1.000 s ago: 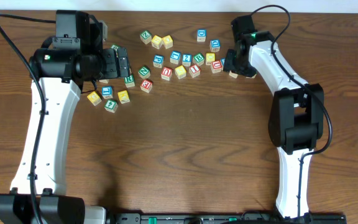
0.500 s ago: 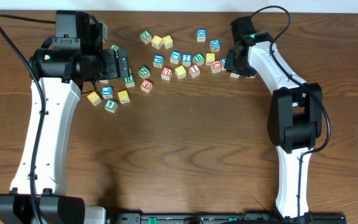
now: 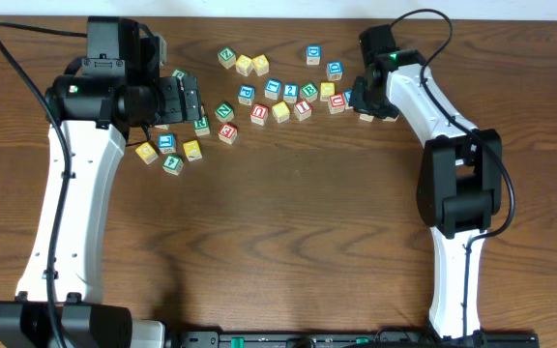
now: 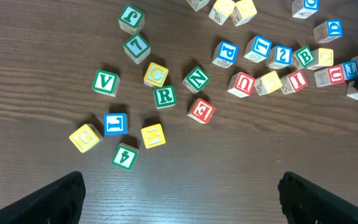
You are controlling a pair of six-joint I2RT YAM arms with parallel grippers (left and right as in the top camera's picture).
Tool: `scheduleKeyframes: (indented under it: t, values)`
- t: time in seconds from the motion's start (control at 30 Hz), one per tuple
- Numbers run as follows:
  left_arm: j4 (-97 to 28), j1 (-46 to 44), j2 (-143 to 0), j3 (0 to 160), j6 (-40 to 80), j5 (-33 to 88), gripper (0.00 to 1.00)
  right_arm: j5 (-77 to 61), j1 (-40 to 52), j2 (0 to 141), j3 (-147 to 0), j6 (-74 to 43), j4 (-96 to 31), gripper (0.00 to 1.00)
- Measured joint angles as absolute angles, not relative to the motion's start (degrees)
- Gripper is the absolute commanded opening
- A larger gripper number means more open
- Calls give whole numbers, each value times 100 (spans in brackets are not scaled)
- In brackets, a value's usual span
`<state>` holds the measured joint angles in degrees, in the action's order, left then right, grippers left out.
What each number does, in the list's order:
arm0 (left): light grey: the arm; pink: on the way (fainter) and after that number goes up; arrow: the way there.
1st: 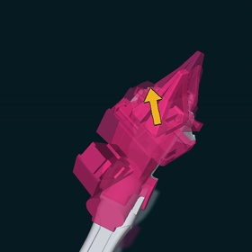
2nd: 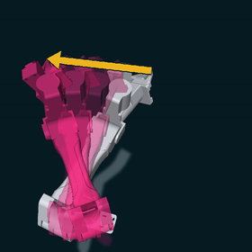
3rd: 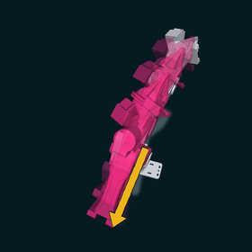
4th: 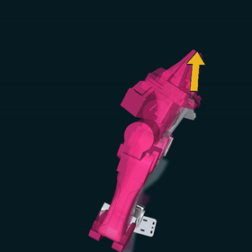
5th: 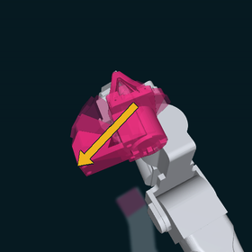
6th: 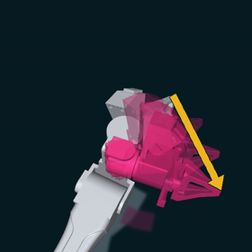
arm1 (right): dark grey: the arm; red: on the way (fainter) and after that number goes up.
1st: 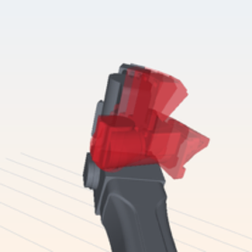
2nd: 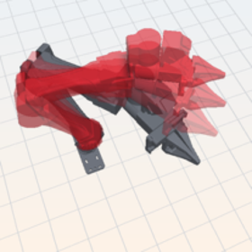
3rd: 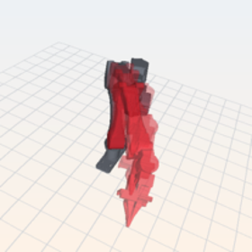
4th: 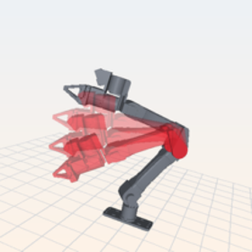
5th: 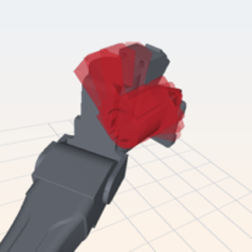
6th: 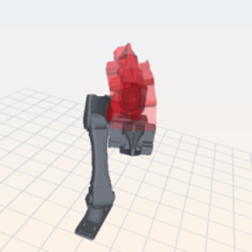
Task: Spell out AI2
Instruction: 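Lower the right gripper and grasp the red 'A' block, then carry the 'A' block toward the center and set it down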
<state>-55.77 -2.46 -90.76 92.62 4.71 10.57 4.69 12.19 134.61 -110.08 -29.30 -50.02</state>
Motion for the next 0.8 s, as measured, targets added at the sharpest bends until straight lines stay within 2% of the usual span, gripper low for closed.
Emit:
scheduleKeyframes:
  t: [0.33, 0.43, 0.8]
  values:
    - [-5579, -246, -9076, 9262, 471, 1033, 98, -1396, 1280, 13406, -11008, -2167, -5325, 11]
    - [-5579, -246, -9076, 9262, 471, 1033, 98, -1750, 1448, 13397, -11008, -2053, -5588, 12]
    - [-5579, -246, -9076, 9262, 471, 1033, 98, -1535, 2729, 13397, -11008, -1994, -5988, 13]
